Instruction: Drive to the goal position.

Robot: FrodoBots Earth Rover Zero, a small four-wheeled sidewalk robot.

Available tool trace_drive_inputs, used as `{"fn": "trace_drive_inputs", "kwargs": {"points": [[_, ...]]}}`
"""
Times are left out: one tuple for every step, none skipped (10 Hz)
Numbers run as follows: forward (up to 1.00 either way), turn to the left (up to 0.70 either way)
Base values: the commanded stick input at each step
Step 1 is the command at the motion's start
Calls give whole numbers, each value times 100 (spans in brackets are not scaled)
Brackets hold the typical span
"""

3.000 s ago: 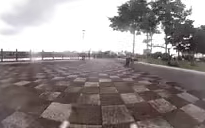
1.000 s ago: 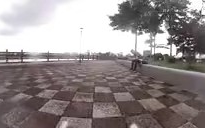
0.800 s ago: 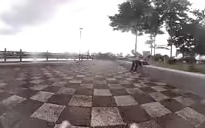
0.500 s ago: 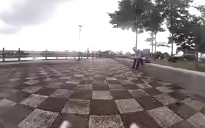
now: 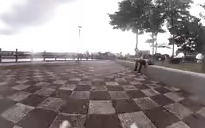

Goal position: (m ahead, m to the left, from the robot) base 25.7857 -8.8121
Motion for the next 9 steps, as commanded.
{"fn": "trace_drive_inputs", "kwargs": {"points": [[70,0],[70,0],[70,0],[70,0],[70,0],[70,0],[70,0],[70,0],[70,0]]}}
